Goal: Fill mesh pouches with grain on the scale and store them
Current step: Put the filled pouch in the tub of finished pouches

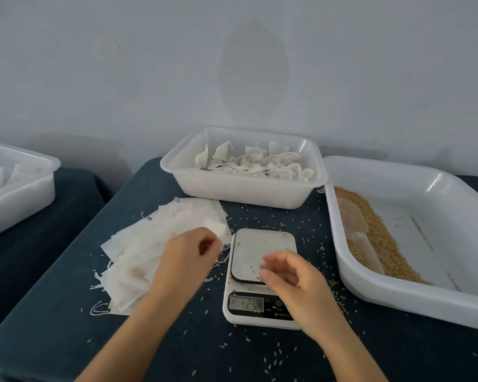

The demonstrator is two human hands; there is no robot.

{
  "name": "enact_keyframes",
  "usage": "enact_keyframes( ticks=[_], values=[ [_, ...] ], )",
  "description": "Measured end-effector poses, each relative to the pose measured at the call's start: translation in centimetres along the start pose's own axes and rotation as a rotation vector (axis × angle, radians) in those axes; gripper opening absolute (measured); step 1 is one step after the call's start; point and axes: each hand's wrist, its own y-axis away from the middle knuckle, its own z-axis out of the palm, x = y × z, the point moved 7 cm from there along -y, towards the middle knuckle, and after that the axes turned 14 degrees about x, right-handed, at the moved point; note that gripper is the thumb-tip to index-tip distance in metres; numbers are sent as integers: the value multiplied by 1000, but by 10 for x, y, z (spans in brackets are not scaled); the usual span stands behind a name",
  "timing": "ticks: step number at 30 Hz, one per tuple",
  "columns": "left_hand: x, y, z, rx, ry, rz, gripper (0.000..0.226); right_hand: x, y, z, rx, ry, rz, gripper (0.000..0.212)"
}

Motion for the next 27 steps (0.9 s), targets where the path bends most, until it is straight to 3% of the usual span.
enact_keyframes(
  ticks=[3,7,12,16,21,27],
  values=[
    [30,24,16,-98,186,-38,15,-2,-2,19,-53,-109,107,39],
    [39,38,25,-150,370,-113,23,-9,-6,24,-55,-173,98,12],
    [38,37,19,-108,338,-73,31,-8,-9,11,-3,-149,69,19],
    [54,37,13,-172,58,313,22,-13,-16,0,70,2,-7,15],
    [79,26,-1,-210,-146,800,18,-38,-31,-15,34,188,-132,16],
    [99,12,2,-227,-176,923,14,-57,-34,-17,25,337,-250,21]
  ],
)
